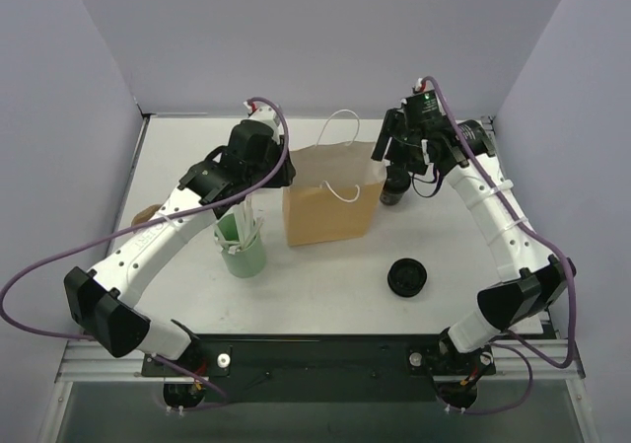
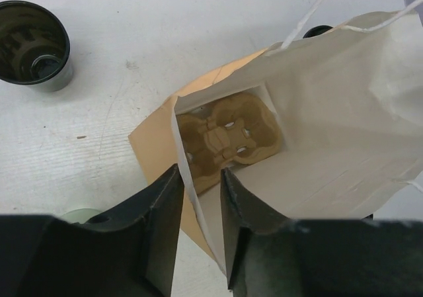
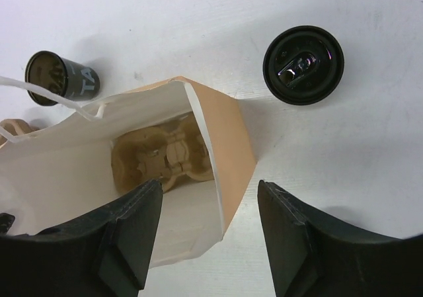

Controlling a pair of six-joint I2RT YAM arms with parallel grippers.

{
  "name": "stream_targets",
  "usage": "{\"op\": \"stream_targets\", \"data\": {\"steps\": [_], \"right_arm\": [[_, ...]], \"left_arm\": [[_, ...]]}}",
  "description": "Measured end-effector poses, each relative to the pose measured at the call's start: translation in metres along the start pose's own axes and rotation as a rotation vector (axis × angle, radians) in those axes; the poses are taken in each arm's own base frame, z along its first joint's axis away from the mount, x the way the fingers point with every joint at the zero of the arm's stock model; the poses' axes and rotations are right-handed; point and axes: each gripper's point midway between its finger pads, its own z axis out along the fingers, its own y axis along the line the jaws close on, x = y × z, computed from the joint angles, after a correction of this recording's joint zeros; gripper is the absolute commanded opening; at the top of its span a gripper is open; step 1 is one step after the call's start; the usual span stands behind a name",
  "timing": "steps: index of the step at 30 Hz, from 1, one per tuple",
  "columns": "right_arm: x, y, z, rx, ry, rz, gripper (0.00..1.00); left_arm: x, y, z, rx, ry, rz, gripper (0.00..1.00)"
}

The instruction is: Pack the takeout coffee

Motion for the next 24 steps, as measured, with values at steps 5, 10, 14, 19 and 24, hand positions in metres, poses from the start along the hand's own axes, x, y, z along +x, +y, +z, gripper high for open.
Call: {"op": "stream_targets", "data": {"steps": [5, 10, 14, 19, 24], "right_arm": [[0.006, -0.002, 0.016, -0.007, 0.058, -0.026, 0.49], [0.002, -0.003, 0.043, 0.007, 0.092, -0.081, 0.33], [0.007, -0.006, 0.059, 0.028, 0.123, -0.127, 0.07], [0.003, -0.012, 0.057, 0.074, 0.102, -0.202, 0.0], [-0.002, -0.007, 0.049, 0.095, 0.044, -0.288, 0.0]], "left_arm": [[0.0, -0.001, 0.005, -0.003, 0.007, -0.004, 0.48], [-0.007, -0.004, 0.005, -0.01, 0.005, -0.013, 0.49], [-0.014, -0.007, 0.002, -0.014, 0.004, -0.02, 0.5], [-0.021, -0.006, -0.007, -0.036, 0.016, -0.027, 0.52], [-0.039, -0.003, -0.024, -0.083, -0.003, -0.05, 0.6]]}}
